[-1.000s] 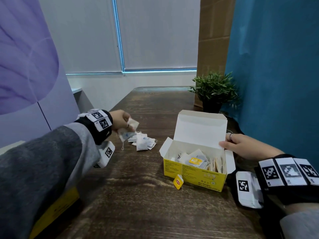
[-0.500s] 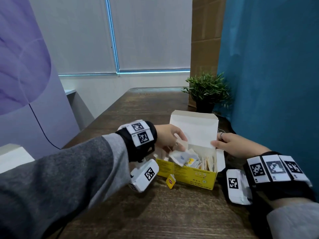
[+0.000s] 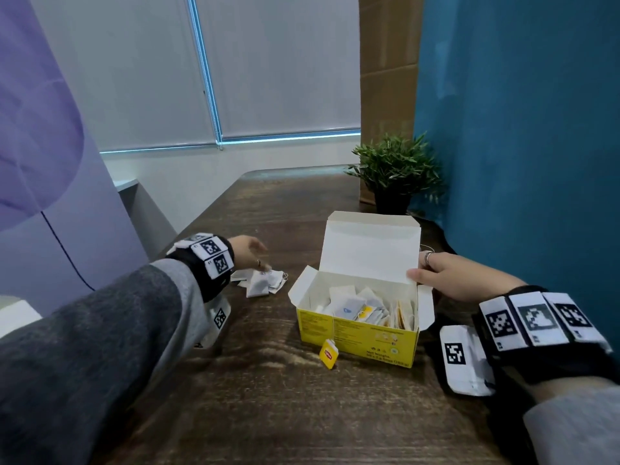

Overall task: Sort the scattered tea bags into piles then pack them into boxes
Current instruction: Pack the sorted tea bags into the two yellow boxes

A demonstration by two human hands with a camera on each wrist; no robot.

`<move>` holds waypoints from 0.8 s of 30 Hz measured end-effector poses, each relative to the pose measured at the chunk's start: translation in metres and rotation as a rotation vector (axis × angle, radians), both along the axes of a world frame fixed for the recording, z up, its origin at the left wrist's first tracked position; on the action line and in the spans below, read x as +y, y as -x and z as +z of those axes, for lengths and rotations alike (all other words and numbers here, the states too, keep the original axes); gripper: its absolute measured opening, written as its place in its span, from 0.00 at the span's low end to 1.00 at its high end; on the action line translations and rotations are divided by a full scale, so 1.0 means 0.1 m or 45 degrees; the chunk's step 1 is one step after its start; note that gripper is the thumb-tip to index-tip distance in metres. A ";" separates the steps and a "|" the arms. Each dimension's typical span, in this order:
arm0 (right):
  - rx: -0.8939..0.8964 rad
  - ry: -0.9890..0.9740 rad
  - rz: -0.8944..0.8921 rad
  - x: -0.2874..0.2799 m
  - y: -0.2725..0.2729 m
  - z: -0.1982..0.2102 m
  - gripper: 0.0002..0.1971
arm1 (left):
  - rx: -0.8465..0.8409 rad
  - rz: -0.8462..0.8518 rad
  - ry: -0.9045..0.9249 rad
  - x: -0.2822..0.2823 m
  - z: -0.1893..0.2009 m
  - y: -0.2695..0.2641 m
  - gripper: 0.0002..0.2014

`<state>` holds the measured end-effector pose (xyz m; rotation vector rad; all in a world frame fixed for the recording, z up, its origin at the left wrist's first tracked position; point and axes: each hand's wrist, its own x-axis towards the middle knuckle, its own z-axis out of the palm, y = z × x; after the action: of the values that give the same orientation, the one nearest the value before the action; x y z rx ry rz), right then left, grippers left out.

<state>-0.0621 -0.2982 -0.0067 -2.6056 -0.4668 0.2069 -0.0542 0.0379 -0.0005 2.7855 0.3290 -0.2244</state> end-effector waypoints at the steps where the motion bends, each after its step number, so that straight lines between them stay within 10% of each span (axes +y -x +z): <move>1: -0.003 0.002 0.003 0.00 0.00 0.00 0.14 | 0.051 -0.023 -0.005 0.00 -0.06 0.00 0.30; 12: -0.021 0.029 0.020 0.00 0.00 0.00 0.15 | 0.144 -0.139 -0.225 0.09 -0.19 -0.08 0.16; 24: -0.022 0.051 0.004 0.00 -0.06 -0.04 0.16 | -0.333 -0.155 0.878 -0.25 0.50 0.28 0.19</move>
<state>-0.0565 -0.2984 -0.0103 -2.6477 -0.4774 0.1964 -0.0824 0.0127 0.0499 2.1153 0.0052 0.0070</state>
